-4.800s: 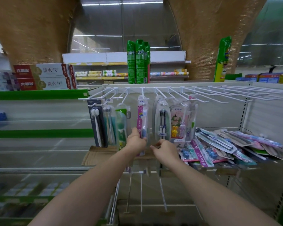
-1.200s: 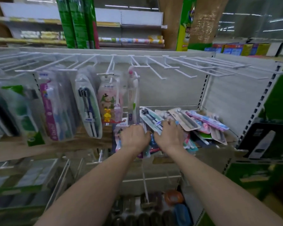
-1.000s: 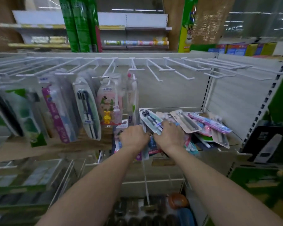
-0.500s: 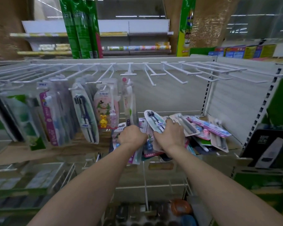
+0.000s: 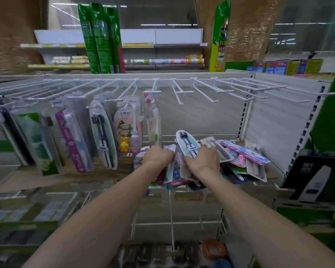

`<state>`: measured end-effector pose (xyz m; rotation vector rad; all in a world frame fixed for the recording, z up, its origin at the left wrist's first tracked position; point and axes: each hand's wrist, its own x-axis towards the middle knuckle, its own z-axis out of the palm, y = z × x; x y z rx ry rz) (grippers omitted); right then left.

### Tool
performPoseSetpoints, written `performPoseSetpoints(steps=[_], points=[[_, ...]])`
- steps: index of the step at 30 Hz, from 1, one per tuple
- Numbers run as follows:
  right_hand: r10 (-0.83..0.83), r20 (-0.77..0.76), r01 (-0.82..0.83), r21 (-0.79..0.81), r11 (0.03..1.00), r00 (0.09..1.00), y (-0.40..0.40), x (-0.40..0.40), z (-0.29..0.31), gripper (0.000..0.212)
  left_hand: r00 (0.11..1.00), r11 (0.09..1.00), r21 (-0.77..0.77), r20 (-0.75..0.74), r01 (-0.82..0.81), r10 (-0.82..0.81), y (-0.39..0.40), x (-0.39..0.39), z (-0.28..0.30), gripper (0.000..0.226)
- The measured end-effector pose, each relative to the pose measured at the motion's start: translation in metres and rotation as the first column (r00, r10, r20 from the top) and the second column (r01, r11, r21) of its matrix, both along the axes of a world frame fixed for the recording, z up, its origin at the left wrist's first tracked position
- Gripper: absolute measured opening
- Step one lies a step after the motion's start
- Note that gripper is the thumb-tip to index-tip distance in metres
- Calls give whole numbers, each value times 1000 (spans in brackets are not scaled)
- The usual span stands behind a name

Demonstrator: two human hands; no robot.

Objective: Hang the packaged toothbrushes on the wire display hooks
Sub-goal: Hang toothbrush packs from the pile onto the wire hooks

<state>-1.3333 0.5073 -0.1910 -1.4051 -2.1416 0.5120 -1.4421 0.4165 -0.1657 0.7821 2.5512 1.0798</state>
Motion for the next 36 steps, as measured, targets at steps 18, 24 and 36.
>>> performPoseSetpoints(steps=[18,24,36], points=[[-22,-122,10,-96,995,992,-18,22,2,49,990,996,83,142,-32,20,-18,26,7,31],[55,-204,-80,-115,990,978,-21,37,6,25,990,992,130,141,6,-24,-28,44,6,36],[79,-436,-147,-123,982,896,-44,58,-14,30,991,956,293,130,5,-45,-66,70,-5,16]])
